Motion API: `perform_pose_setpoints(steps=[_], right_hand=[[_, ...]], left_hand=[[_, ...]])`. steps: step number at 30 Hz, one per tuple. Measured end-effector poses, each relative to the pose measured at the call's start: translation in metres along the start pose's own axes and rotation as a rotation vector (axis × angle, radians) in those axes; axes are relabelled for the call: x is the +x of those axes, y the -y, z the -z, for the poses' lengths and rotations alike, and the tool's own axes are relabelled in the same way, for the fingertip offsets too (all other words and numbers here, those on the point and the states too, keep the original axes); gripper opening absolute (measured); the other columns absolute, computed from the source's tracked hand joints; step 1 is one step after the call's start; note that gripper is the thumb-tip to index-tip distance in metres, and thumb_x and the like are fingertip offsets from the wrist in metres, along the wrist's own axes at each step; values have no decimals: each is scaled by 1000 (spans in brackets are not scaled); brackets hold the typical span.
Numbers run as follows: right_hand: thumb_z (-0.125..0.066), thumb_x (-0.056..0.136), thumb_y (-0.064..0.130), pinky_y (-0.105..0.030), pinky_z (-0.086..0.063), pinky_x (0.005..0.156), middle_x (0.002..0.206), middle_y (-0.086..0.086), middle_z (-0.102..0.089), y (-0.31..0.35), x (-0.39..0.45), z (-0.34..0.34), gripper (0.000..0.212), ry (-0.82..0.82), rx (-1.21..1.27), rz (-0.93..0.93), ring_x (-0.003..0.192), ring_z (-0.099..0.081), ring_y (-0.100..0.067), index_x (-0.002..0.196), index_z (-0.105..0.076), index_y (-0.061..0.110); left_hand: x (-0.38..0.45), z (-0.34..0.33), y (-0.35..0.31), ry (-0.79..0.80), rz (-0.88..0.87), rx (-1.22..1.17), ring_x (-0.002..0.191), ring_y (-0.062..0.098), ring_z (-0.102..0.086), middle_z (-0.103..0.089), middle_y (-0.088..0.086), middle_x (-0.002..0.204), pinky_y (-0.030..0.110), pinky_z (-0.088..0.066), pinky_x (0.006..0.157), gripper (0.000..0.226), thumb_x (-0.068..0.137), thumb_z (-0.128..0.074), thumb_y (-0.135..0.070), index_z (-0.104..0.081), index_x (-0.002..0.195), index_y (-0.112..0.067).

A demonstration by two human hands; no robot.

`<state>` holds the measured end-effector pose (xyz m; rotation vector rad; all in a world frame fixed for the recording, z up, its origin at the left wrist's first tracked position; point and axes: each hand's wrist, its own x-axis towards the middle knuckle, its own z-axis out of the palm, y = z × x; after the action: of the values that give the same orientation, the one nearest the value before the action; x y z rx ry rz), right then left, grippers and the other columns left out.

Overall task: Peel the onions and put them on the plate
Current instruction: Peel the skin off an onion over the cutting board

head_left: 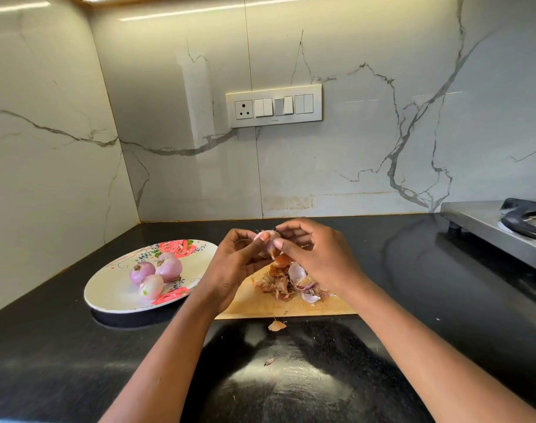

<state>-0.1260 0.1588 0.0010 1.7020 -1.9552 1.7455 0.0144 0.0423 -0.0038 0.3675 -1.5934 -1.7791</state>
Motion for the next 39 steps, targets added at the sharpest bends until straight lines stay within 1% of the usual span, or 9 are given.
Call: perform_pose_setpoints(steps=[5,9,12,16,21,26,30,35,39], right_hand=[[-80,86,20,-14,-57,77,94,13,-77,-4,-2,-4,20,-64,-16,58,85,-71,6,106,-79,21],[-81,85,24,-19,-59,79,95,14,-78,-8,-1,-3,20,-93,-47,58,85,-72,4,104,-80,23],[-79,86,24,-21,-59,81,96,14,-78,-9,-1,-2,18,-95,-55,48,87,-71,3,104,-80,23],[-79,87,23,-21,-60,77,93,13,-78,-9,-2,-3,17,-96,-56,42,83,-71,4,103,-80,22],[-77,89,14,-25,-61,77,87,9,-78,-12,-1,-2,13,-129,-27,26,80,-72,0,100,-80,18],[-79,87,28,-17,-58,76,93,13,-77,-7,-3,-1,17,-54,1,6,85,-71,4,103,-79,22],[-81,85,21,-21,-60,77,91,11,-77,-7,-3,-1,14,-75,0,29,83,-72,3,99,-79,18],[-81,85,17,-24,-61,75,85,10,-77,-8,-4,1,8,-80,-1,34,78,-72,0,93,-79,17],[-81,85,12,-26,-62,75,84,9,-77,-10,-3,0,8,-101,-9,35,77,-73,-2,91,-79,17]], left_hand=[[-1,-1,2,55,-57,57,98,23,-73,-73,17,111,37,-59,91,44,84,-70,-26,-60,124,-10],[0,0,0,78,-50,35,108,28,-71,-73,15,117,39,-58,96,37,89,-64,-23,-64,123,-10],[-1,0,1,75,-43,27,110,28,-71,-73,14,118,38,-58,95,35,88,-65,-22,-65,121,-10],[-1,0,1,63,-44,32,109,27,-71,-72,14,119,37,-59,93,34,88,-65,-21,-66,119,-10],[0,0,0,63,-40,12,108,26,-71,-71,15,119,33,-59,88,32,88,-66,-20,-66,118,-9],[0,2,0,55,-48,9,104,24,-72,-72,15,118,32,-59,88,24,96,-62,-13,-65,119,-8],[0,0,-1,68,-47,-3,105,24,-71,-72,15,119,32,-59,87,31,88,-66,-19,-66,117,-9],[-1,0,-1,71,-30,3,110,28,-70,-71,15,121,33,-60,87,34,87,-66,-21,-66,119,-9],[-1,-1,-1,69,-23,-3,108,28,-71,-71,15,121,34,-60,88,37,85,-67,-22,-66,120,-8]])
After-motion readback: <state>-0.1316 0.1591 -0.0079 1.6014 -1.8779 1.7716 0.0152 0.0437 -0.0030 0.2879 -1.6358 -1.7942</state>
